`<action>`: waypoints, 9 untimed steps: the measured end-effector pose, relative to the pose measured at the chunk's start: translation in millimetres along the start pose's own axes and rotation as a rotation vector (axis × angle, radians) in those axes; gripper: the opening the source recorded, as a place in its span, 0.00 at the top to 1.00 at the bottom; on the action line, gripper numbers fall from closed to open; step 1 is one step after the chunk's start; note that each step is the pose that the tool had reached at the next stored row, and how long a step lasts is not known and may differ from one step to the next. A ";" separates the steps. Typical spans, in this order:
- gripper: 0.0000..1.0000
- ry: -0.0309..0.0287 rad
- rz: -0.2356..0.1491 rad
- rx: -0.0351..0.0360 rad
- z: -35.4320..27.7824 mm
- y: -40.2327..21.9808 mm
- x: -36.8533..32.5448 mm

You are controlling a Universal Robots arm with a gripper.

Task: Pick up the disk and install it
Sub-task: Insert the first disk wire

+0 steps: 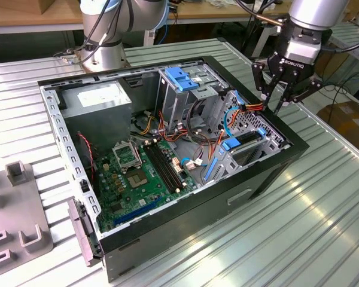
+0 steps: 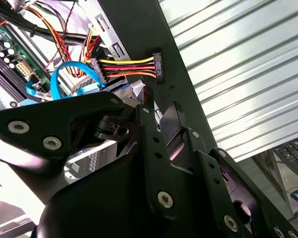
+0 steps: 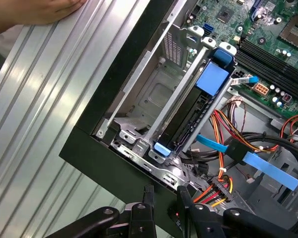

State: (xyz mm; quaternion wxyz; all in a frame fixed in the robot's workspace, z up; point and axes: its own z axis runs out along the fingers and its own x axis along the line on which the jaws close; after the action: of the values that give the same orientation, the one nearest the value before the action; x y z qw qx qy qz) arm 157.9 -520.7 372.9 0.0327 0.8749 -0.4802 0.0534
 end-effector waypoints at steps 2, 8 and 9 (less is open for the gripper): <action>0.67 0.0000 0.000 0.0000 0.0 0.0 0.0; 0.67 -0.0001 -0.108 0.0141 1.1 -0.3 -0.6; 0.67 0.0001 -0.131 0.0169 1.2 -0.3 -0.6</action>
State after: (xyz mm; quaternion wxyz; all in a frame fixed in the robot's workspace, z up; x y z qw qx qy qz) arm 158.0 -520.1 371.6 0.0288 0.9047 -0.4214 0.0552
